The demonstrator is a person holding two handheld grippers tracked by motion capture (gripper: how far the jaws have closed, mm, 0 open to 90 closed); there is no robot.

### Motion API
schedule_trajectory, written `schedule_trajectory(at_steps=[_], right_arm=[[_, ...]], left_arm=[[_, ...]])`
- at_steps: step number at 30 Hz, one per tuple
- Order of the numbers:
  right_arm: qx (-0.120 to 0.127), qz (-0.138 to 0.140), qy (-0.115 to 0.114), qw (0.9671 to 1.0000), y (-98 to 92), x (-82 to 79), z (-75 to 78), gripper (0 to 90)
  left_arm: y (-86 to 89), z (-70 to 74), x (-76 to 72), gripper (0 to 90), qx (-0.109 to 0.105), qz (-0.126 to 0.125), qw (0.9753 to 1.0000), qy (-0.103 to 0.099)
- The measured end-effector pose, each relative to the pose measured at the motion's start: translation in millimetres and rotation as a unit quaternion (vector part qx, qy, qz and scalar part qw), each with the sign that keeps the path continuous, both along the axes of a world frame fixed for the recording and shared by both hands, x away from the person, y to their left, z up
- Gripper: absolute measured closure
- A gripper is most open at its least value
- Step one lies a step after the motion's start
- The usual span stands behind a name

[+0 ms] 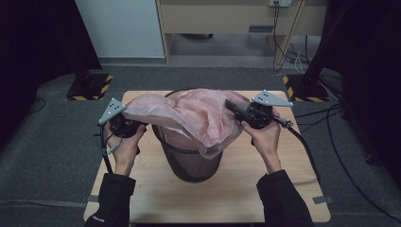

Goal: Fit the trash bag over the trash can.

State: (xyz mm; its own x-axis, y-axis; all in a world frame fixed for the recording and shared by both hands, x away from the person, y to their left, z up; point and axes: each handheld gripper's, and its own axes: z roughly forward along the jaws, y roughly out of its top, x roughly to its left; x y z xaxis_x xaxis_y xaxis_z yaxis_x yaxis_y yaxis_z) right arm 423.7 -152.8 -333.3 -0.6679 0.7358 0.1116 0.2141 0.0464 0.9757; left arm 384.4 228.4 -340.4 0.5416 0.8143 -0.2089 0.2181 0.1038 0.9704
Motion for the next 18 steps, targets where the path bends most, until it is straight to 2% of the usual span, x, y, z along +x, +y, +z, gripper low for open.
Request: schedule_trajectory(at_steps=[2, 8, 12, 15, 17, 18], right_arm=[[-0.005, -0.001, 0.000, 1.0000, -4.7, -8.3, 1.0, 75.9], [-0.001, -0.006, 0.001, 1.0000, -23.9, -39.8, 1.0, 75.6], [0.002, -0.007, 0.002, 1.0000, -31.7, -50.9, 0.7, 73.8], [0.008, -0.003, -0.006, 0.9999, -35.5, -50.9, 2.9, 66.3], [0.019, 0.002, -0.018, 0.9996, -38.3, -50.8, 4.9, 60.9], [0.027, 0.003, -0.025, 0.9993, -40.4, -51.2, 6.6, 58.5]], left_arm=[[-3.8, -0.5, -5.6, 75.0, -0.005, -0.011, 0.9999, 0.003], [-16.5, -1.8, -25.9, 74.7, -0.006, -0.043, 0.9990, -0.009], [-17.3, -0.7, -26.0, 74.1, -0.012, -0.055, 0.9984, 0.000], [-11.7, -1.0, -28.4, 65.1, -0.023, -0.057, 0.9981, -0.008], [-2.4, 1.1, -35.1, 59.0, -0.027, -0.050, 0.9981, -0.027], [1.8, 2.1, -38.7, 51.6, -0.025, -0.044, 0.9981, -0.036]])
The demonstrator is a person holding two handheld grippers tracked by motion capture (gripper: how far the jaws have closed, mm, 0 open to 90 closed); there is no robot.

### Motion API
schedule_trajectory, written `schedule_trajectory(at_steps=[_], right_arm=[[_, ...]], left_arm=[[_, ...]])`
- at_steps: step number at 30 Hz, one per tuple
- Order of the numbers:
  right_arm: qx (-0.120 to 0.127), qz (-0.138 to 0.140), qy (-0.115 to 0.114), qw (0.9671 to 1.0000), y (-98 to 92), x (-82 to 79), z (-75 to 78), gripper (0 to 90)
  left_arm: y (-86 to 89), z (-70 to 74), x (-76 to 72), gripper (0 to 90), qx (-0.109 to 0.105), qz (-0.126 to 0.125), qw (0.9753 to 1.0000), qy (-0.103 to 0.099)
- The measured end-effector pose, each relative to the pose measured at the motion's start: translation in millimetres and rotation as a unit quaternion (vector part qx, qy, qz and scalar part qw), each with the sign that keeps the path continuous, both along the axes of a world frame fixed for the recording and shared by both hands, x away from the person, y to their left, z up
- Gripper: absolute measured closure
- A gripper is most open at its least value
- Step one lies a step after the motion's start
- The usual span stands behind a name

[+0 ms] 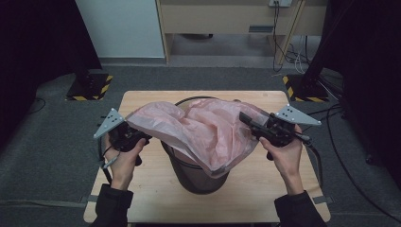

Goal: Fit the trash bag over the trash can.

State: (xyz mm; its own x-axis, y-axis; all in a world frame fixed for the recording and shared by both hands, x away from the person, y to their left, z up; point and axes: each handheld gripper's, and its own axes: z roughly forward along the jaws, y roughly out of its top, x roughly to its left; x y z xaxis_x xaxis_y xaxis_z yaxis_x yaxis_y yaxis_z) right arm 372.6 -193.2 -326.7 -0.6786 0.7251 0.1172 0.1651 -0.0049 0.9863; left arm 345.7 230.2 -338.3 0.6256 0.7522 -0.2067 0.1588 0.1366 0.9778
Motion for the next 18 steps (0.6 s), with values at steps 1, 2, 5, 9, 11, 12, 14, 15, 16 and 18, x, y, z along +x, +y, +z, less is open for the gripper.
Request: schedule_trajectory(at_steps=[1, 2, 5, 9, 11, 12, 14, 15, 16, 18], right_arm=[[0.006, 0.001, -0.004, 1.0000, -1.4, -0.6, 1.2, 57.2], [0.010, 0.001, -0.009, 0.9999, -2.4, -1.1, 2.1, 56.0], [0.018, 0.002, -0.018, 0.9997, -5.7, -2.3, 5.1, 53.6], [0.024, 0.002, -0.022, 0.9995, -9.0, -3.7, 7.7, 52.1], [0.024, 0.003, -0.023, 0.9994, -9.7, -3.9, 8.1, 51.6], [0.025, 0.003, -0.024, 0.9994, -9.7, -4.0, 8.2, 51.2], [0.027, 0.004, -0.024, 0.9993, -9.8, -4.5, 8.5, 50.6], [0.028, 0.005, -0.024, 0.9993, -9.6, -5.1, 8.9, 50.2], [0.028, 0.005, -0.025, 0.9993, -9.7, -5.2, 9.2, 49.7], [0.030, 0.006, -0.028, 0.9992, -10.3, -5.7, 10.4, 48.6]], left_arm=[[3.5, 0.7, -3.0, 47.8, -0.001, 0.002, 1.0000, -0.005], [8.1, 1.5, -7.2, 45.9, -0.007, 0.004, 0.9999, -0.014], [20.9, 4.1, -20.6, 40.9, -0.014, 0.007, 0.9994, -0.032], [37.8, 12.3, -38.3, 36.8, -0.029, 0.008, 0.9978, -0.059], [43.5, 18.7, -44.0, 35.5, -0.037, 0.011, 0.9968, -0.070], [45.5, 22.6, -45.9, 34.7, -0.040, 0.009, 0.9964, -0.074], [48.2, 30.8, -49.0, 33.4, -0.049, 0.004, 0.9954, -0.083], [48.6, 33.3, -49.5, 32.6, -0.053, 0.001, 0.9950, -0.085], [48.9, 36.5, -50.1, 32.2, -0.056, -0.001, 0.9946, -0.088], [48.2, 42.9, -49.8, 31.0, -0.062, -0.006, 0.9940, -0.090]])
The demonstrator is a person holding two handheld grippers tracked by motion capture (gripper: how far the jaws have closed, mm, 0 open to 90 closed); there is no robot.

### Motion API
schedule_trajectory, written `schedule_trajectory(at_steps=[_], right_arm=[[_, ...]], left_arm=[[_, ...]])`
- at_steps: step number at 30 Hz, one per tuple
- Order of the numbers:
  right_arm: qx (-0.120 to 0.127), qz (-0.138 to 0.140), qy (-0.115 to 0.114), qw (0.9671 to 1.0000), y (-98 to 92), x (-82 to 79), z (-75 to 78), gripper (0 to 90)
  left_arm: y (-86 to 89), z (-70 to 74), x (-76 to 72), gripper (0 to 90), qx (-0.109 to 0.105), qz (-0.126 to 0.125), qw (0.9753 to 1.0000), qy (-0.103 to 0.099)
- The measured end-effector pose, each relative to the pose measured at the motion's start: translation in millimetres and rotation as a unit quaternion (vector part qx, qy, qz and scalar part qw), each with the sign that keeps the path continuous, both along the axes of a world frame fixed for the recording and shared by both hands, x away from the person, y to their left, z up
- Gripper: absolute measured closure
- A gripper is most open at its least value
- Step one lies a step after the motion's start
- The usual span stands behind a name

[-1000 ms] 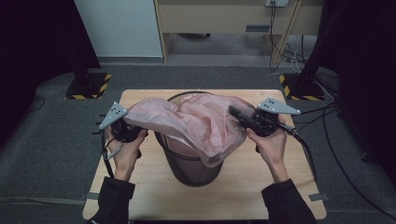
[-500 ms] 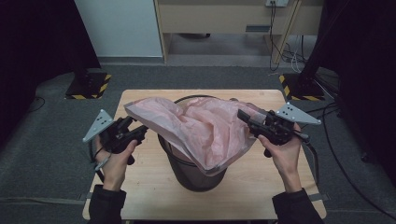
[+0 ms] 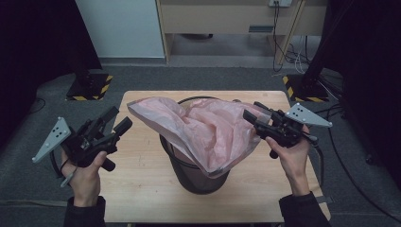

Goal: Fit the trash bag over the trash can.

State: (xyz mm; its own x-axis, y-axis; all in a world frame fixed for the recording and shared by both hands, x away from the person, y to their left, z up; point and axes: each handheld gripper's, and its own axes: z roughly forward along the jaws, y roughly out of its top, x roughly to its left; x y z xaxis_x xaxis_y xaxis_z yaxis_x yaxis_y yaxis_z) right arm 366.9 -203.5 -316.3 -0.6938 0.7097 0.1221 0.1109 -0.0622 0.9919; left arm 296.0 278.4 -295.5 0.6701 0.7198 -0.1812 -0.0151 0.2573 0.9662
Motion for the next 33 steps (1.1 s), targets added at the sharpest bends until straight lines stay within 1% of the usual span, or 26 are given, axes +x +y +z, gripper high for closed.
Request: schedule_trajectory(at_steps=[2, 5, 7, 8, 12, 16, 17, 18, 20, 21, 23, 24, 27, 28, 30, 32, 33], right_arm=[[0.005, 0.000, -0.003, 1.0000, -1.3, -0.9, 1.7, 47.7], [0.008, 0.000, -0.009, 0.9999, -3.7, -1.7, 4.4, 46.9], [0.010, 0.000, -0.011, 0.9999, -5.0, -2.2, 6.0, 46.5], [0.010, 0.000, -0.012, 0.9999, -5.7, -2.4, 6.5, 46.4], [0.009, -0.002, -0.013, 0.9999, -7.9, -2.3, 7.6, 45.8], [0.013, 0.002, -0.010, 0.9999, -8.8, -3.2, 8.5, 45.1], [0.014, 0.003, -0.012, 0.9998, -9.2, -3.1, 8.7, 45.0], [0.014, 0.004, -0.012, 0.9998, -9.6, -3.3, 8.8, 44.7], [0.012, 0.009, -0.014, 0.9998, -10.8, -4.2, 9.2, 43.8], [0.011, 0.010, -0.016, 0.9998, -11.8, -4.7, 9.5, 43.4], [0.010, 0.012, -0.019, 0.9997, -15.3, -6.3, 10.4, 42.8], [0.011, 0.013, -0.020, 0.9997, -17.4, -7.1, 10.9, 42.4], [0.014, 0.015, -0.026, 0.9995, -24.8, -9.6, 12.7, 41.1], [0.015, 0.016, -0.026, 0.9994, -26.6, -10.3, 13.2, 40.6], [0.011, 0.020, -0.030, 0.9993, -31.2, -11.9, 14.1, 39.7], [0.011, 0.030, -0.035, 0.9989, -34.7, -13.9, 14.1, 38.5], [0.011, 0.040, -0.037, 0.9984, -36.2, -14.7, 13.7, 37.8]], left_arm=[[-2.1, 5.3, 1.6, 30.1, 0.005, 0.000, 1.0000, 0.000], [-7.3, 10.2, 6.7, 30.0, 0.010, -0.006, 0.9999, 0.005], [-10.8, 11.1, 10.7, 31.3, 0.008, -0.013, 0.9998, 0.009], [-12.8, 11.0, 13.6, 31.5, 0.008, -0.016, 0.9997, 0.015], [-17.7, 8.8, 20.9, 37.8, 0.007, -0.032, 0.9992, 0.025], [-22.6, 6.0, 24.9, 50.6, 0.017, -0.048, 0.9984, 0.026], [-23.6, 5.1, 25.8, 56.3, 0.018, -0.054, 0.9980, 0.025], [-24.9, 4.4, 26.4, 61.1, 0.020, -0.055, 0.9980, 0.025], [-26.9, 3.1, 27.5, 72.1, 0.030, -0.060, 0.9974, 0.025], [-27.5, 2.6, 27.9, 76.6, 0.034, -0.061, 0.9972, 0.028], [-27.2, 1.4, 29.2, 85.1, 0.040, -0.056, 0.9970, 0.035], [-26.0, 0.9, 29.7, 87.8, 0.041, -0.049, 0.9972, 0.038], [-21.6, -2.3, 31.3, 90.0, 0.042, -0.036, 0.9973, 0.048], [-19.8, -4.5, 32.1, 90.0, 0.046, -0.028, 0.9971, 0.054], [-17.1, -8.9, 33.2, 90.0, 0.046, -0.025, 0.9967, 0.062], [-15.0, -14.3, 33.8, 90.0, 0.052, -0.021, 0.9960, 0.070], [-14.4, -17.2, 34.0, 90.0, 0.052, -0.022, 0.9957, 0.074]])
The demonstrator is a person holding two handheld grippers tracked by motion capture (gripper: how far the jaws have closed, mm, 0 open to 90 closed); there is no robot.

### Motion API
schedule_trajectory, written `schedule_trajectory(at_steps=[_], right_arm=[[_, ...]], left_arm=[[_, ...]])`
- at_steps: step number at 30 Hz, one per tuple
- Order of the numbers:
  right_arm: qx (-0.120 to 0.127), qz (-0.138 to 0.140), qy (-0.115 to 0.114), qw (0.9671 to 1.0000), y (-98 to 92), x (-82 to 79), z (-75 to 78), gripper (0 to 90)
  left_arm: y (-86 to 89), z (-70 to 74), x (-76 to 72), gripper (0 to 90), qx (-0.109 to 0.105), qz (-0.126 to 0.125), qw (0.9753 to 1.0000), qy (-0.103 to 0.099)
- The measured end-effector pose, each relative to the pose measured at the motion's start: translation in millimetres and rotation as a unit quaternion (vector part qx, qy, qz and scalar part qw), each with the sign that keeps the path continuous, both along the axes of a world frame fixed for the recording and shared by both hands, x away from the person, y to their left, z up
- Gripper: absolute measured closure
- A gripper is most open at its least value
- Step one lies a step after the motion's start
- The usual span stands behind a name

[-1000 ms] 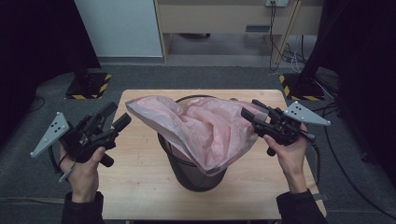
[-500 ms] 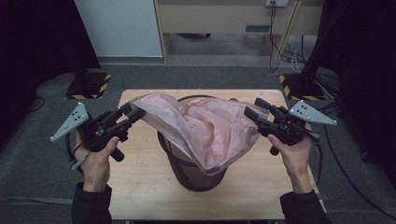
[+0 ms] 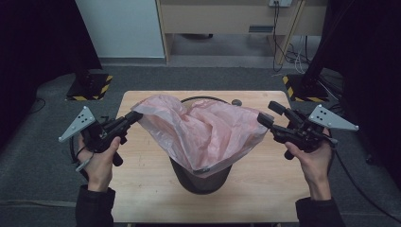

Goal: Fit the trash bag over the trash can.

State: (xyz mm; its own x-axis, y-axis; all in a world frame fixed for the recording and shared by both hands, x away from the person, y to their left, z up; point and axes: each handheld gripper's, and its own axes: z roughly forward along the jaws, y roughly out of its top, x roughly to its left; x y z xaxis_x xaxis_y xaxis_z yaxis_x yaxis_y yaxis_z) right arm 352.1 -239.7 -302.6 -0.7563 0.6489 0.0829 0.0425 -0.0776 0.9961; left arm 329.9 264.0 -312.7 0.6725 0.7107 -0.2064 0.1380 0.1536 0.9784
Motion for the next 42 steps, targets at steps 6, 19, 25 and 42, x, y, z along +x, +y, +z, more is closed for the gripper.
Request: schedule_trajectory(at_steps=[6, 19, 25, 42], right_arm=[[-0.024, 0.049, -0.010, 0.9985, -0.2, -6.9, -6.8, 35.1], [-0.037, 0.092, -0.024, 0.9948, -4.2, -15.4, -15.4, 30.3], [-0.054, 0.100, -0.020, 0.9933, 3.0, -14.0, -20.0, 30.7], [-0.059, 0.104, -0.018, 0.9927, 18.9, -6.4, -14.6, 35.8]], left_arm=[[2.1, -14.7, 0.0, 90.0, 0.013, 0.006, 0.9997, 0.020], [5.2, -53.2, -6.9, 90.0, 0.043, 0.005, 0.9969, 0.065], [-6.0, -60.9, -4.2, 90.0, 0.066, -0.007, 0.9948, 0.078], [1.1, -36.8, -9.6, 53.0, 0.069, 0.015, 0.9975, 0.006]])
